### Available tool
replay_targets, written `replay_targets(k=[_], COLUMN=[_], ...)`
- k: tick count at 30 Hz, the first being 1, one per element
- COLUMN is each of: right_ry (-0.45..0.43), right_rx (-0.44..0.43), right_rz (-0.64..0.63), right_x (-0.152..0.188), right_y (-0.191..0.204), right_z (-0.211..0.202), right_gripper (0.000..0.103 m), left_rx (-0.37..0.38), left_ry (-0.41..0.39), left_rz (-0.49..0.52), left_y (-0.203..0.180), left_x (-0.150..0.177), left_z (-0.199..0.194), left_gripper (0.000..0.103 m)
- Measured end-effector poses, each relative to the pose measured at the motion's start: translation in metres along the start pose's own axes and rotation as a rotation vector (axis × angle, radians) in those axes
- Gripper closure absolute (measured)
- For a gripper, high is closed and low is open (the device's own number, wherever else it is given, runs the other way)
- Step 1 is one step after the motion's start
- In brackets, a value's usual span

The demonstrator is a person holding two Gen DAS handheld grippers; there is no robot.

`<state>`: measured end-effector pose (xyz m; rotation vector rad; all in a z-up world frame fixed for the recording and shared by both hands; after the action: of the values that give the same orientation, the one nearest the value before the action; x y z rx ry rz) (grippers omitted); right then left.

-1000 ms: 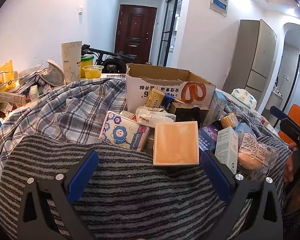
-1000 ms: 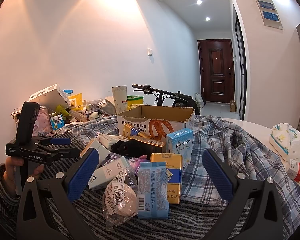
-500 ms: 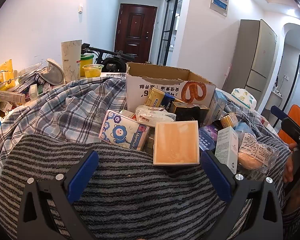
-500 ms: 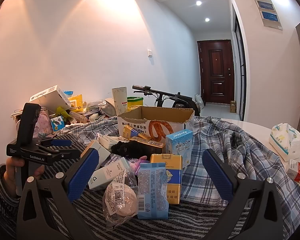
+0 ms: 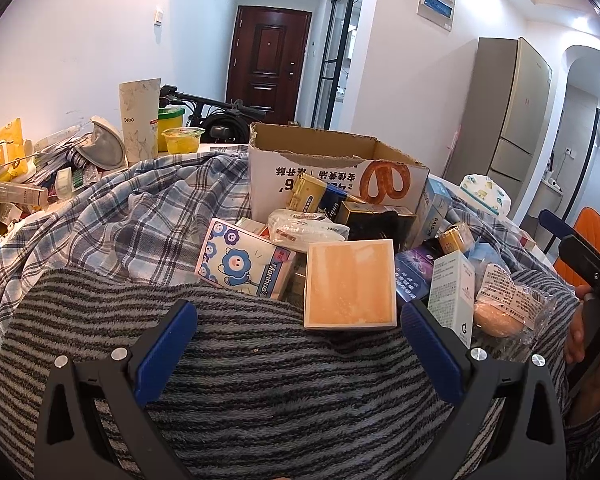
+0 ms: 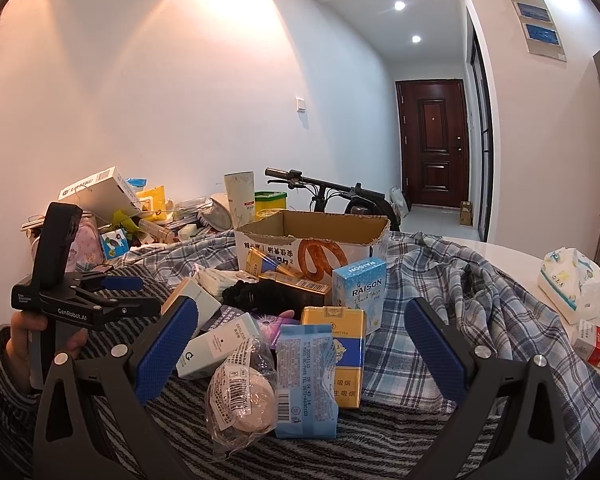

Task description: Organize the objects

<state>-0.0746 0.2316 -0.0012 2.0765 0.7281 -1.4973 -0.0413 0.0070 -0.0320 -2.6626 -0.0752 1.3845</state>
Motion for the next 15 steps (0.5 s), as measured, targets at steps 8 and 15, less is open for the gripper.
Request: replay_targets(k=[8, 15], right_ry=[0.0, 0.0], right_rx=[0.0, 0.0], right_rz=[0.0, -0.001], right_x=[-0.0001, 0.0001], right_y=[0.0003, 0.0008], right_z=[0.0003, 0.0008], right_gripper=[0.0, 0.0], left_rx=[0.0, 0.001], left_ry=[0.002, 0.002], left_rz=[0.001, 0.001], left_y=[-0.0006, -0.0005], left_x=[-0.0001, -0.0003], left_z=[0.0001, 0.0003], left_gripper=[0.0, 0.0])
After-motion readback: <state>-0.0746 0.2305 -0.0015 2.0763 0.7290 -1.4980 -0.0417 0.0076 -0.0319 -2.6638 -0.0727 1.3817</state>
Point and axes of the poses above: each gripper's, at about its wrist camera, not at the fingertips, and z roughly the way its jaws point, y to its left, x to its underside, the point moved 4 cm from there along z, roughly the way its jaws point, and after that the axes turned 1 degree about -x, right-handed, at the moved point
